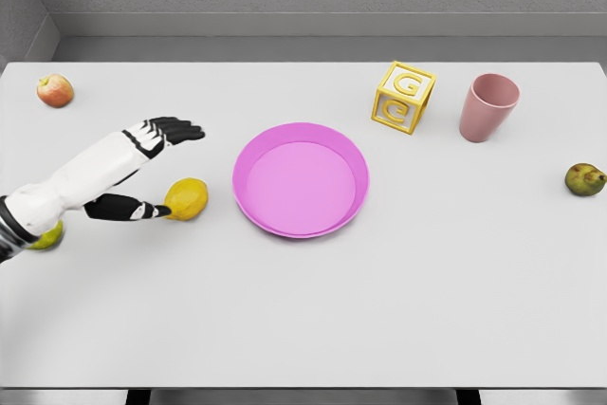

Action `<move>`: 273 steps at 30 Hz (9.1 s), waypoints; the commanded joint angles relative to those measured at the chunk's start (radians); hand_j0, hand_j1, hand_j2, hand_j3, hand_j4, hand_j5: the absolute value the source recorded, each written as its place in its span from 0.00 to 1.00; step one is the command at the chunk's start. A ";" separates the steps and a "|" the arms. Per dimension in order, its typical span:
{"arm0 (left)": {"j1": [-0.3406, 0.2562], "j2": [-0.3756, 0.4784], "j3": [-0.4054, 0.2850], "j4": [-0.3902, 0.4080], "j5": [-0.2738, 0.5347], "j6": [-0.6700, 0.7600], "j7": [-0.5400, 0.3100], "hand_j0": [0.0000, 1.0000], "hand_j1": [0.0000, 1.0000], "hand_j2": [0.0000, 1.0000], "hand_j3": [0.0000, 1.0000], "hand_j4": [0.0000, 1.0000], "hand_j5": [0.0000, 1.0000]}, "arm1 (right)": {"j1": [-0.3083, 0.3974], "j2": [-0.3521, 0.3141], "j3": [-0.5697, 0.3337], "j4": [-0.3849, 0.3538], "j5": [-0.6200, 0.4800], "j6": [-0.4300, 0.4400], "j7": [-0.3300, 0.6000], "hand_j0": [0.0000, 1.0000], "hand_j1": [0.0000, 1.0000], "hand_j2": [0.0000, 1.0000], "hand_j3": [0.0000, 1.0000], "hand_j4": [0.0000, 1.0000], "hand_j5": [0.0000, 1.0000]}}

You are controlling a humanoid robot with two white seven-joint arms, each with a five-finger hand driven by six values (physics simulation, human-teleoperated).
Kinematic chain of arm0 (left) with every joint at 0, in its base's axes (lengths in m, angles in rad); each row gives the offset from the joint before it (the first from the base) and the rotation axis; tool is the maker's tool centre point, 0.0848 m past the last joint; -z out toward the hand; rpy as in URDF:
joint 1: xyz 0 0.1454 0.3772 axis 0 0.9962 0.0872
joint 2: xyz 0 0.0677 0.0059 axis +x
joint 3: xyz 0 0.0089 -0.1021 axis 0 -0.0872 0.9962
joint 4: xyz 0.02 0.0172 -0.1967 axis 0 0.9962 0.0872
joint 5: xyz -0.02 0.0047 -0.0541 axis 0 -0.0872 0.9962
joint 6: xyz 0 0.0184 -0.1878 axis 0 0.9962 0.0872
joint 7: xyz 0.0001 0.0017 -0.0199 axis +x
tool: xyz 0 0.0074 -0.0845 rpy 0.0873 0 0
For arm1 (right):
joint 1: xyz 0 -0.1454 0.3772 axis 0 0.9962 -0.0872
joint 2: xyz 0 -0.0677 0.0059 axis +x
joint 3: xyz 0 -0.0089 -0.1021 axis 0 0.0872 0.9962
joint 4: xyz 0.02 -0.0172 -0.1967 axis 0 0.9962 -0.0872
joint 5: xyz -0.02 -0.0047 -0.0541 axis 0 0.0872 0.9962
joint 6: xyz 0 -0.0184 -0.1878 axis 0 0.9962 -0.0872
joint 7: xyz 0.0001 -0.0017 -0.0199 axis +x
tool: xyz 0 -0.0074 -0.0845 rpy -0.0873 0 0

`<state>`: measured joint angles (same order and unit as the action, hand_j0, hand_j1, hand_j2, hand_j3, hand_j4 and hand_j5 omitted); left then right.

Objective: Put the lemon on the plate with left arm

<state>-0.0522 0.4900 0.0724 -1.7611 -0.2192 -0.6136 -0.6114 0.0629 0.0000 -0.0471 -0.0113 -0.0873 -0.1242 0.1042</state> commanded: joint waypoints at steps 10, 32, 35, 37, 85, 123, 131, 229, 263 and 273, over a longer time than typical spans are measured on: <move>0.034 -0.042 0.020 -0.001 0.008 0.003 0.001 0.96 0.96 0.96 0.96 0.96 0.96 | 0.000 0.000 0.001 0.001 0.000 0.000 0.000 1.00 1.00 1.00 1.00 1.00 1.00; -0.109 0.384 -0.012 0.000 0.008 0.003 0.001 1.00 1.00 1.00 1.00 1.00 1.00 | 0.000 0.000 0.000 0.001 0.000 0.000 0.000 1.00 1.00 1.00 1.00 1.00 1.00; -0.242 0.383 -0.190 -0.001 0.006 0.003 0.001 1.00 1.00 1.00 1.00 1.00 1.00 | 0.000 0.000 0.000 0.001 0.000 0.000 0.000 1.00 1.00 1.00 1.00 1.00 1.00; -0.310 0.369 -0.278 -0.001 0.004 0.003 0.001 1.00 1.00 1.00 1.00 1.00 1.00 | 0.000 0.000 0.001 0.001 0.000 0.000 0.000 1.00 1.00 1.00 1.00 1.00 1.00; -0.359 0.375 -0.517 0.006 -0.321 0.003 0.001 1.00 1.00 1.00 1.00 1.00 1.00 | 0.000 0.000 0.000 0.001 0.000 0.000 0.000 1.00 1.00 1.00 1.00 1.00 1.00; -0.407 0.357 -0.617 0.026 -0.407 0.003 0.001 1.00 1.00 1.00 1.00 1.00 1.00 | 0.000 0.000 0.000 0.001 0.000 0.000 0.000 1.00 1.00 1.00 1.00 1.00 1.00; -0.403 0.328 -0.618 0.037 -0.456 0.003 0.001 1.00 1.00 1.00 1.00 1.00 1.00 | 0.000 0.000 0.001 0.001 0.000 0.000 0.000 1.00 1.00 1.00 1.00 1.00 1.00; -0.703 -0.094 -0.806 0.114 -0.505 0.003 0.001 0.62 0.62 0.62 0.62 0.62 0.62 | 0.000 0.000 0.000 -0.001 0.000 0.000 0.000 1.00 1.00 1.00 1.00 1.00 1.00; -0.307 0.022 -0.089 0.335 -0.175 0.003 0.001 1.00 1.00 1.00 1.00 1.00 1.00 | 0.000 0.000 0.001 0.001 0.000 0.000 0.000 1.00 1.00 1.00 1.00 1.00 1.00; -0.318 0.022 -0.088 0.335 -0.177 0.003 0.001 1.00 1.00 1.00 1.00 1.00 1.00 | 0.000 0.000 0.000 0.001 0.000 0.000 0.000 1.00 1.00 1.00 1.00 1.00 1.00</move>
<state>-0.3697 0.5118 -0.0152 -1.4265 -0.4031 -0.6137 -0.6115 0.0629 0.0000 -0.0468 -0.0109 -0.0873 -0.1242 0.1042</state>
